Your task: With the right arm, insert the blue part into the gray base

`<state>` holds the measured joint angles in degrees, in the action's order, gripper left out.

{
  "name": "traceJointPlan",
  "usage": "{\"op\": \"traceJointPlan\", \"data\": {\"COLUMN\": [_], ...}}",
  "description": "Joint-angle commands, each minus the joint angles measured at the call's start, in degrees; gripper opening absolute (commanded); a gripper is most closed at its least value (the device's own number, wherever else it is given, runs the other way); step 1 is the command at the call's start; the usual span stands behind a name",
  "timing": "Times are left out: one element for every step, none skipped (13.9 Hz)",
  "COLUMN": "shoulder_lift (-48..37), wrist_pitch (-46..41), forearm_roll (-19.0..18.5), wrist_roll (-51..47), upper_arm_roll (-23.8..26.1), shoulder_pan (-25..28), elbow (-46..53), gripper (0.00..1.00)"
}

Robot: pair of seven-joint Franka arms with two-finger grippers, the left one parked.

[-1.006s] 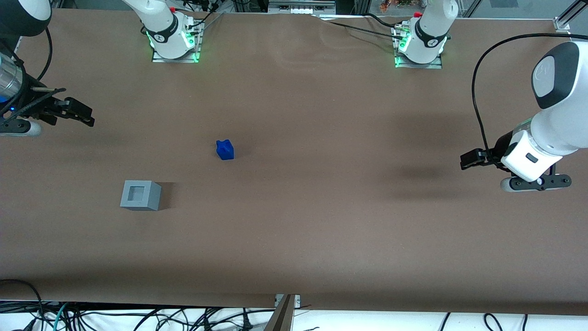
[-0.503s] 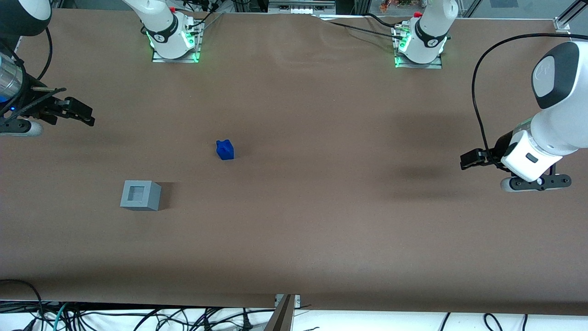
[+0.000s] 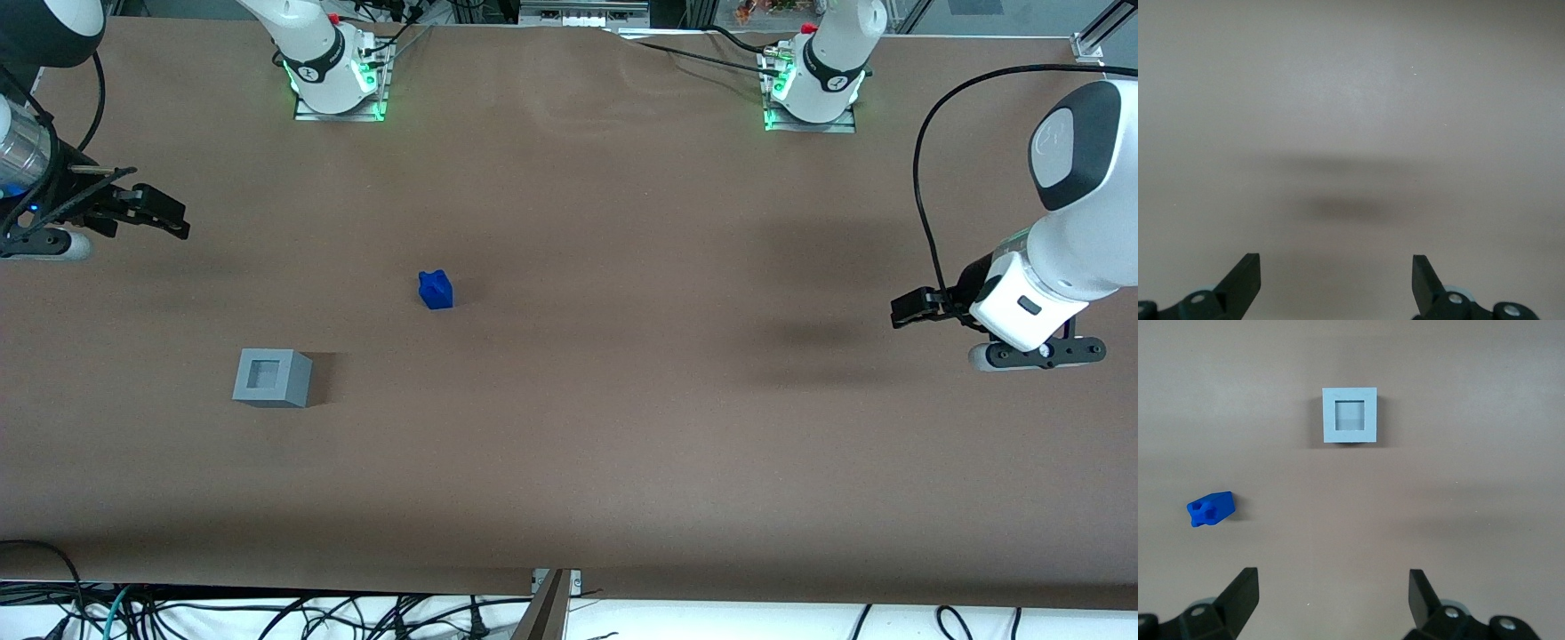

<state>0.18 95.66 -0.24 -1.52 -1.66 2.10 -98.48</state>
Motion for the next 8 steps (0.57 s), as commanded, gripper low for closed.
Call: {"op": "traceJointPlan", "data": {"shoulder_lift": [0.26, 0.26, 0.26, 0.26, 0.26, 0.61, 1.04, 1.31], "wrist_pitch": [-1.36, -1.36, -1.36, -1.36, -1.44, -1.45, -1.45, -0.92], "forearm_roll": [0.24, 0.24, 0.24, 0.24, 0.24, 0.33, 0.24, 0.24], "wrist_roll": [-0.67, -0.76, -0.67, -0.76, -0.41, 0.37, 0.12, 0.03], "upper_arm_roll": [0.16, 0.16, 0.16, 0.25, 0.17, 0.16, 0.16, 0.08], "shoulder_pan": [0.01, 0.01, 0.01, 0.01, 0.01, -0.08, 0.01, -0.08], "elbow": [1.27, 1.19, 1.10, 1.10, 1.10, 1.10, 1.18, 1.18], "gripper": [1.00, 1.00, 1.00, 1.00, 0.99, 1.00, 0.99, 1.00]}}
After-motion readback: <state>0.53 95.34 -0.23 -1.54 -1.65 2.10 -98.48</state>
